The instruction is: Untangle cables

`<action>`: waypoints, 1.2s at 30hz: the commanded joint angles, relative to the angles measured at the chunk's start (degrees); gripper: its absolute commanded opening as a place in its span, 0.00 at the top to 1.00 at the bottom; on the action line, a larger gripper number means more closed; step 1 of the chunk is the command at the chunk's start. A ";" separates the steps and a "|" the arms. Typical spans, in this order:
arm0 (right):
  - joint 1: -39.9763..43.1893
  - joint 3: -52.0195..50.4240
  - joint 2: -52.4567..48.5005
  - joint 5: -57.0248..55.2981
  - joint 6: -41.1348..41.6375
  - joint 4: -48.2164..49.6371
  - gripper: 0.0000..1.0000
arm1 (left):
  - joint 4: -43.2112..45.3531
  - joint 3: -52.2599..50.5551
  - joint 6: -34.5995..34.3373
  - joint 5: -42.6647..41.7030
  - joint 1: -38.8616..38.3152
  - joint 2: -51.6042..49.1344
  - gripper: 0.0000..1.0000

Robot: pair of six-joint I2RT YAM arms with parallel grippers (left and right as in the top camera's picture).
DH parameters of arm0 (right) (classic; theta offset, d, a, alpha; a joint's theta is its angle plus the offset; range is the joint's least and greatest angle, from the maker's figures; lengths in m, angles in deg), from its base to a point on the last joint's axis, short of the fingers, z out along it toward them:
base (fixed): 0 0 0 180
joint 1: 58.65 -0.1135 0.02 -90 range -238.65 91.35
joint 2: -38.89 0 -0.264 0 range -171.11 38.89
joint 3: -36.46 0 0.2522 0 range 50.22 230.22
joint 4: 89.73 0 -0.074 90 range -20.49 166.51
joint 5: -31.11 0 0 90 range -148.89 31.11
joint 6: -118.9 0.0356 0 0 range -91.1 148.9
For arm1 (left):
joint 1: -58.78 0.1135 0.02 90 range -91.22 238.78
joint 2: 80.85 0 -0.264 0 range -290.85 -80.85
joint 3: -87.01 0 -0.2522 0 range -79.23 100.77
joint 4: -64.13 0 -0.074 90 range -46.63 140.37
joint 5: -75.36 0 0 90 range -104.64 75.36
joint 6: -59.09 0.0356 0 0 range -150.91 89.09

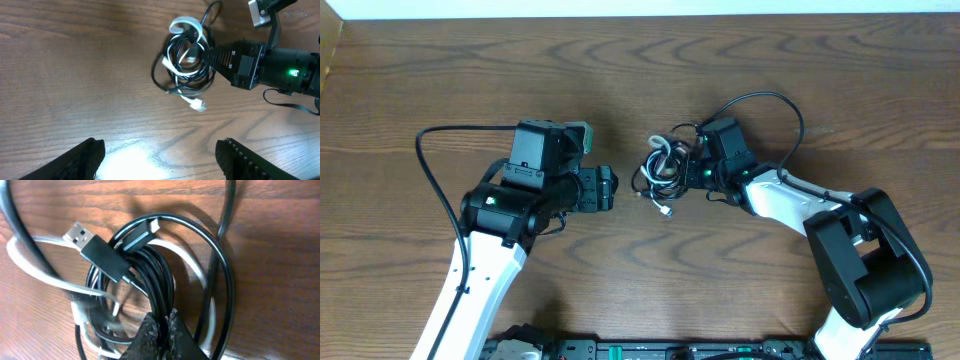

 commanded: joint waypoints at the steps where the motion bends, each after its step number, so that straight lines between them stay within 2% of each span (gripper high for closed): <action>1: -0.59 0.39 -0.59 -2.86 -1.79 0.11 0.99 | -0.15 0.98 0.50 0.59 -0.13 0.70 0.23; 6: -0.52 1.68 3.17 -6.25 -9.31 -2.51 0.99 | -0.13 0.98 0.52 0.59 -0.13 0.70 0.23; 12: -0.57 8.46 16.63 -9.51 -18.64 -12.07 0.99 | 0.39 0.98 0.48 0.09 -0.13 0.70 0.23; 16: -0.57 11.06 24.59 -11.15 -22.91 -13.86 0.99 | 2.16 0.98 0.48 -3.65 -0.13 0.70 0.23; 22: -0.57 11.23 32.72 -11.98 -23.30 -14.05 0.99 | 9.05 0.98 0.55 -17.70 -0.13 0.68 0.22; 26: -0.57 11.23 33.70 -11.96 -23.30 -14.25 0.99 | 14.51 0.98 0.55 -25.16 -0.13 0.68 0.12; 32: -0.61 11.23 33.66 -11.80 -23.28 -15.76 0.99 | 21.92 0.96 0.55 -25.83 -0.13 0.55 0.02; 36: -0.61 11.23 33.66 -10.73 -23.26 -15.96 0.99 | 24.44 0.96 0.55 -20.65 -0.13 0.07 0.02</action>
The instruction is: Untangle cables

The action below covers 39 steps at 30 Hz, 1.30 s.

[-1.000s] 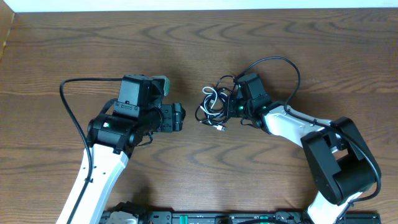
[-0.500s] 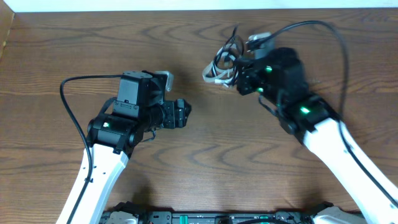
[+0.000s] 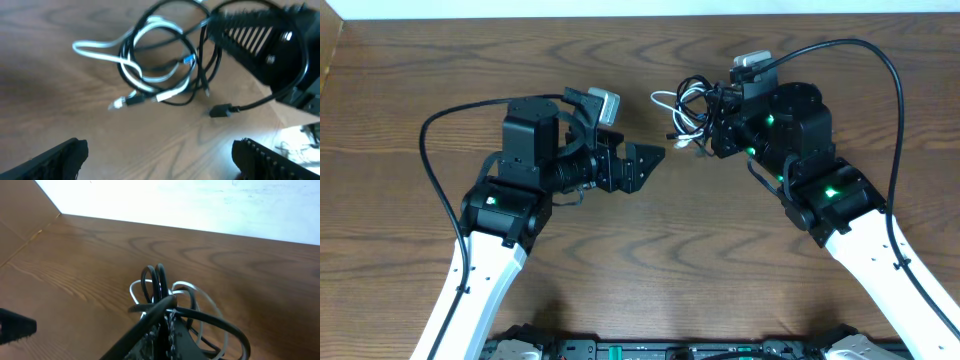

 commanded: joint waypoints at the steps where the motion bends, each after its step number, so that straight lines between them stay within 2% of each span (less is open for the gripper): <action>1: -0.61 0.15 0.13 1.70 -0.76 0.22 0.99 | 1.70 0.96 0.39 4.63 -0.09 -0.17 0.02; 3: -0.61 0.15 0.17 4.68 -0.81 0.50 0.99 | 2.62 0.96 1.25 6.86 -0.09 -0.98 0.03; 6: -0.61 0.17 0.17 8.98 -0.83 1.01 0.99 | 4.33 0.96 3.63 6.88 -0.09 -2.64 0.07; 11: -0.61 0.17 0.28 17.18 -1.88 1.79 0.99 | 7.13 0.96 3.61 5.57 -0.09 -5.66 0.13; 19: -0.61 0.17 0.39 19.17 -1.81 1.73 0.99 | 9.31 0.96 3.63 2.95 -0.15 -7.26 0.17; 24: -0.61 0.17 0.39 22.32 -1.49 1.70 0.99 | 13.53 0.96 3.63 2.99 -0.66 -7.26 0.37; 28: -0.61 0.17 0.39 23.82 -0.76 1.66 0.99 | 16.48 0.96 3.61 3.04 -1.53 -7.30 0.49; 30: -0.61 0.17 0.39 23.85 -0.70 1.55 0.99 | 16.96 0.96 3.61 3.19 -1.75 -7.32 0.60; 32: -0.61 0.17 0.42 23.80 -0.70 1.27 0.99 | 16.92 0.96 3.63 3.23 -1.73 -7.32 0.79; 33: -0.61 0.17 0.42 23.80 -0.70 0.98 0.99 | 16.90 0.96 3.61 3.43 -1.64 -7.32 0.91; 39: -0.50 0.17 0.44 14.38 -0.74 -5.20 0.99 | 14.95 0.96 2.47 10.43 -0.66 -6.71 0.92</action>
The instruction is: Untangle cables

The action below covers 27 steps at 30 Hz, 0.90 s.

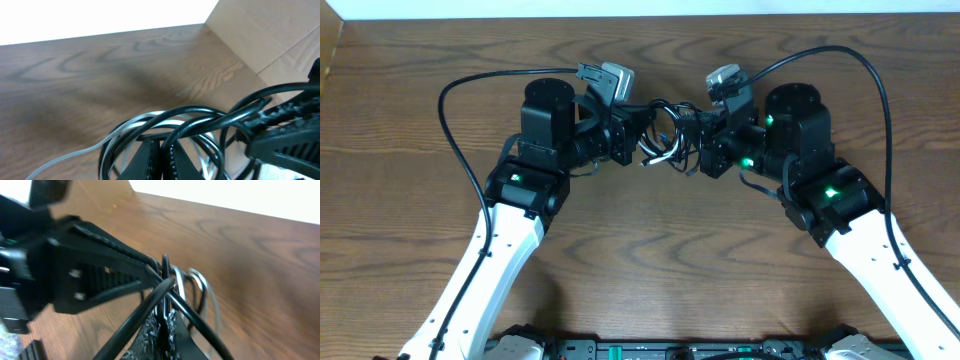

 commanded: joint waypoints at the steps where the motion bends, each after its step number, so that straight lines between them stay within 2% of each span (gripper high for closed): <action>1: -0.48 0.17 0.44 -8.66 0.24 -4.61 0.99 | -1.36 0.96 -0.81 6.80 1.44 0.90 0.93; 4: -0.33 0.17 0.46 -19.17 0.28 -9.81 0.99 | -4.52 0.96 -0.98 9.86 3.61 2.73 0.93; 5: -0.13 0.17 0.46 -25.83 1.05 -12.85 0.99 | -6.62 0.96 -0.98 11.50 5.35 4.48 0.93; 7: -0.07 0.17 0.46 -30.29 1.79 -14.84 0.99 | -8.31 0.96 -0.98 12.79 7.08 6.49 0.93; 12: -0.07 0.17 0.46 -36.00 2.08 -17.03 0.99 | -10.97 0.96 -0.98 12.94 11.98 12.63 0.92; 18: -0.07 0.17 0.46 -43.95 8.04 -19.47 0.99 | -13.88 0.96 -0.98 13.33 18.97 20.79 0.92; 22: -0.07 0.17 0.46 -43.30 9.94 -19.39 0.99 | -14.86 0.96 -1.64 11.80 20.98 24.26 0.93; 27: -0.20 0.17 0.35 -31.80 7.50 -15.34 0.99 | -12.26 0.96 -1.64 1.44 21.00 25.03 0.93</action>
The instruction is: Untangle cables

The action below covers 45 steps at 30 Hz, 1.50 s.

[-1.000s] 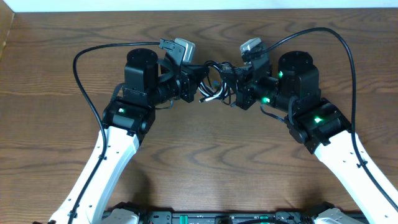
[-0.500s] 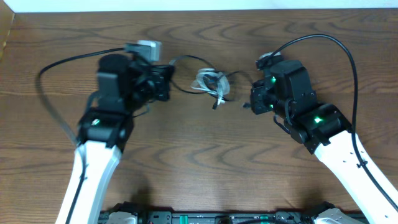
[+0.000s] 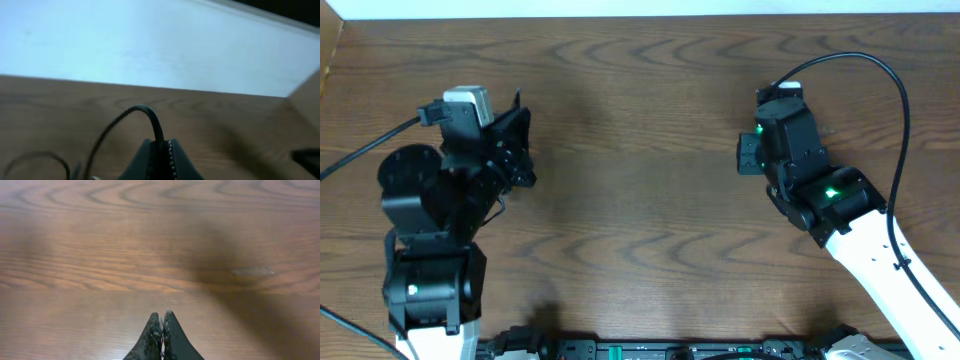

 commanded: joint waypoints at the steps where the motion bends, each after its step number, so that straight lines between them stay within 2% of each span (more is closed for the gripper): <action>1: -0.33 0.28 0.17 10.58 -1.92 3.10 0.99 | 3.30 0.96 -0.70 -12.28 0.15 -0.22 0.93; 6: -1.51 0.28 -0.44 22.40 -8.68 6.62 0.98 | 14.19 0.96 -1.01 -30.67 0.15 -3.10 0.92; 9: -2.05 0.28 -0.52 24.13 -10.58 6.43 0.93 | 22.49 0.96 -5.90 -37.16 0.15 -4.90 0.93; 14: -2.14 0.26 -0.57 25.31 -11.13 5.55 0.63 | 26.73 0.96 -10.08 -37.53 0.15 -6.23 0.93; 16: -2.14 0.26 -0.87 26.21 -11.21 5.60 0.56 | 26.73 0.96 -10.21 -38.14 0.11 -6.27 0.92; 20: -2.14 0.26 -2.60 29.49 -12.94 7.37 0.49 | 26.97 0.96 -10.23 -39.01 0.11 -6.21 0.93; 26: -3.13 0.26 -7.45 44.46 -16.20 13.86 0.37 | 26.95 0.96 -10.23 -39.01 0.11 -6.21 0.93; 35: -7.54 0.26 -10.82 45.42 -20.13 19.82 0.35 | 26.93 0.96 -10.23 -39.04 0.11 -6.21 0.93; 39: -8.26 0.26 -10.82 45.03 -20.11 24.59 0.42 | 26.93 0.96 -10.67 -39.06 0.11 -6.21 0.93; 44: -9.46 0.26 -10.82 45.00 -20.06 28.65 0.43 | 26.91 0.96 -10.67 -39.06 0.11 -6.21 0.93; 45: -9.86 0.26 -10.82 44.98 -20.06 29.40 0.47 | 26.91 0.96 -10.67 -39.06 0.11 -6.21 0.93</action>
